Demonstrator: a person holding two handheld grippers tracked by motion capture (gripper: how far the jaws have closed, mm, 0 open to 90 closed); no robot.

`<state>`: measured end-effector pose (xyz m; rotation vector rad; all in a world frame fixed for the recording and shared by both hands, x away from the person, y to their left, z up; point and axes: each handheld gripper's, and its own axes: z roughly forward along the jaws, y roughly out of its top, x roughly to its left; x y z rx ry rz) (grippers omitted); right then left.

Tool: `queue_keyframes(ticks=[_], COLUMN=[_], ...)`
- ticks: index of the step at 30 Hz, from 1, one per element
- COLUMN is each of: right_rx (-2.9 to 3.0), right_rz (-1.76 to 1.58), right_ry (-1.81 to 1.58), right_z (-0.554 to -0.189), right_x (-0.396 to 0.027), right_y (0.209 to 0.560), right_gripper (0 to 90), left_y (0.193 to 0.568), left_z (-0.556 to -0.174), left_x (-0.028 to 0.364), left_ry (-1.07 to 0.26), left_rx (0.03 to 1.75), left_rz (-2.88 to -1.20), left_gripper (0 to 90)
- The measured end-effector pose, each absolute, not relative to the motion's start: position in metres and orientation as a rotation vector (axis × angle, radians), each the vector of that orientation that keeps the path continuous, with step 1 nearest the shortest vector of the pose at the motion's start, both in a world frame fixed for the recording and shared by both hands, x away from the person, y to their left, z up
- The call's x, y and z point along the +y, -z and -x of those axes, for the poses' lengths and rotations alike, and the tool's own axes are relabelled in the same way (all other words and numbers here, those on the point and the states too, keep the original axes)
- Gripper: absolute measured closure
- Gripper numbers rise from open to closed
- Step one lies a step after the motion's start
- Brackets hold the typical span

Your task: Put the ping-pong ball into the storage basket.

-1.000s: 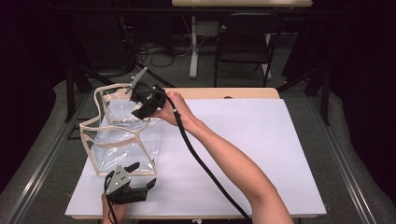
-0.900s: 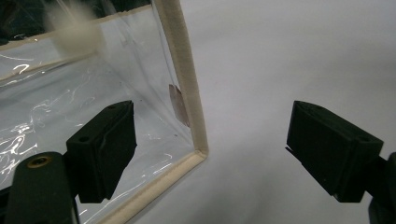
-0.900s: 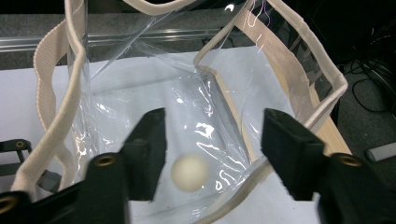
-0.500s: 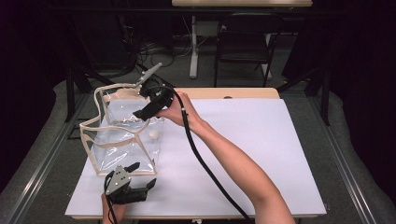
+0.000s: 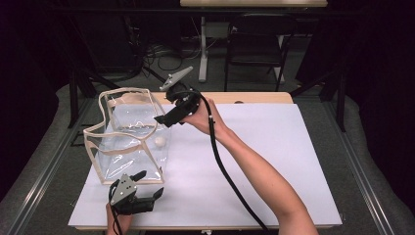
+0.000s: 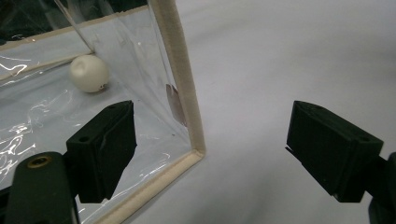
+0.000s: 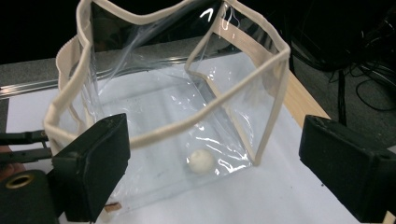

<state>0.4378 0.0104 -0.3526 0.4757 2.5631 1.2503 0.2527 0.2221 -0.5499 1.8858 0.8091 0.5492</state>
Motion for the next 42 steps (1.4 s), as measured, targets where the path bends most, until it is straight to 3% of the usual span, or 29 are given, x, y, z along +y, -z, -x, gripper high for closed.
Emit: queue_keyframes(ticks=[12, 42], right_rx=[2.517, 2.460], right_rz=[-0.556, -0.637], right_ry=[-1.242, -1.233], right_z=[-0.437, -0.416], right_x=[-0.036, -0.103], right_y=[0.366, 0.399], right_gripper=[5.5, 0.1], left_y=[0.550, 0.551], left_z=[-0.253, -0.253], left_x=[0.221, 0.220], left_ry=[-0.554, -0.551], left_rx=[0.804, 0.804], left_rz=[-1.893, -1.903], left_gripper=[15.9, 15.9])
